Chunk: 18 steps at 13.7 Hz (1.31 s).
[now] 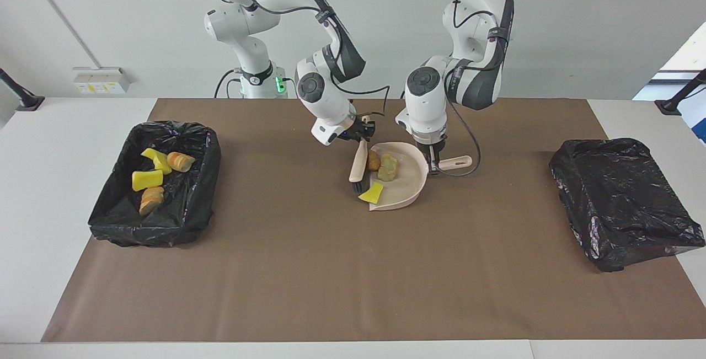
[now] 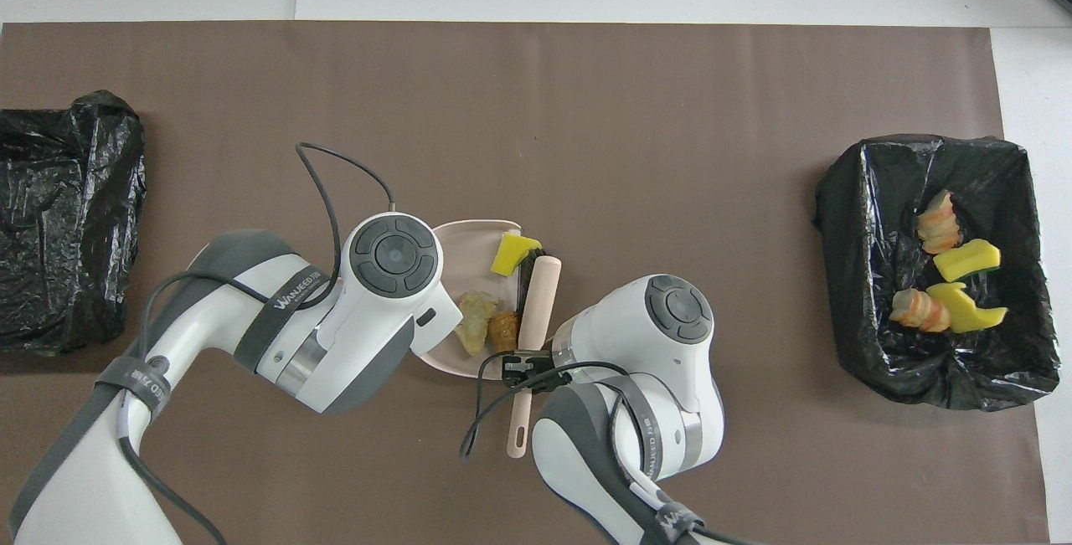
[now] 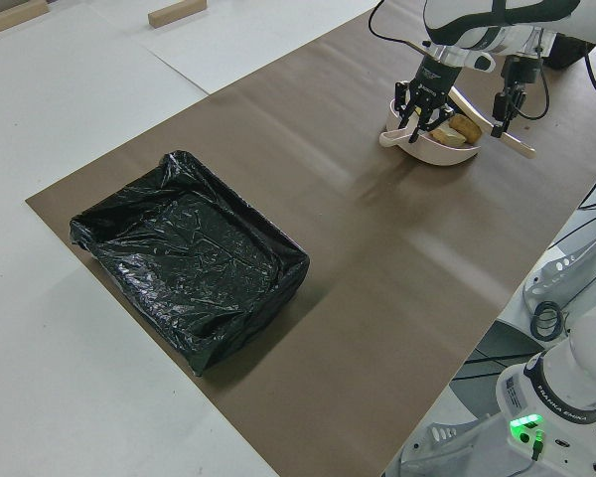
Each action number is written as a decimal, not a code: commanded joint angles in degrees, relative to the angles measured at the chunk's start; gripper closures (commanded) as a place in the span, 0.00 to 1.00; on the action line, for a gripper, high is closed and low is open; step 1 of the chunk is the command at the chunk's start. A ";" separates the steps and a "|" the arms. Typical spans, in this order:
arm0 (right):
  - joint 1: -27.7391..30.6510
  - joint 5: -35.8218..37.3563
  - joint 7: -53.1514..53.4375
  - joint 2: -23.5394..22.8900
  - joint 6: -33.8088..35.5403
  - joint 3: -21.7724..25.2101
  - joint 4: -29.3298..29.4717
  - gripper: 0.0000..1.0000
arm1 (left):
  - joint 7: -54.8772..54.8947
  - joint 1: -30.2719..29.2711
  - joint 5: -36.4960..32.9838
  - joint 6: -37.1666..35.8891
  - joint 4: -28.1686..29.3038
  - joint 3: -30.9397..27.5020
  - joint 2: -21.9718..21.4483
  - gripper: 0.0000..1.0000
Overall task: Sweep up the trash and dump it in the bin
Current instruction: 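Brush the remaining debris into the dustpan with the right gripper, then carry the loaded dustpan to the far black bag with the left gripper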
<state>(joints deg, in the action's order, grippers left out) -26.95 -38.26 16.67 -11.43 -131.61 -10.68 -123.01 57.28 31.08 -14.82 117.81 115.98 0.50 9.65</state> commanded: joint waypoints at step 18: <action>2.26 35.10 7.94 -7.03 36.51 0.40 22.55 1.00 | 22.75 -21.12 13.23 1.11 -0.22 0.11 -8.24 1.00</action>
<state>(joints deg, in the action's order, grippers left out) -24.52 -5.23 23.14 -17.13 -97.72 -9.74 -103.32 74.54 14.79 -4.74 118.97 115.10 0.13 4.81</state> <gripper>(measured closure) 0.740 0.678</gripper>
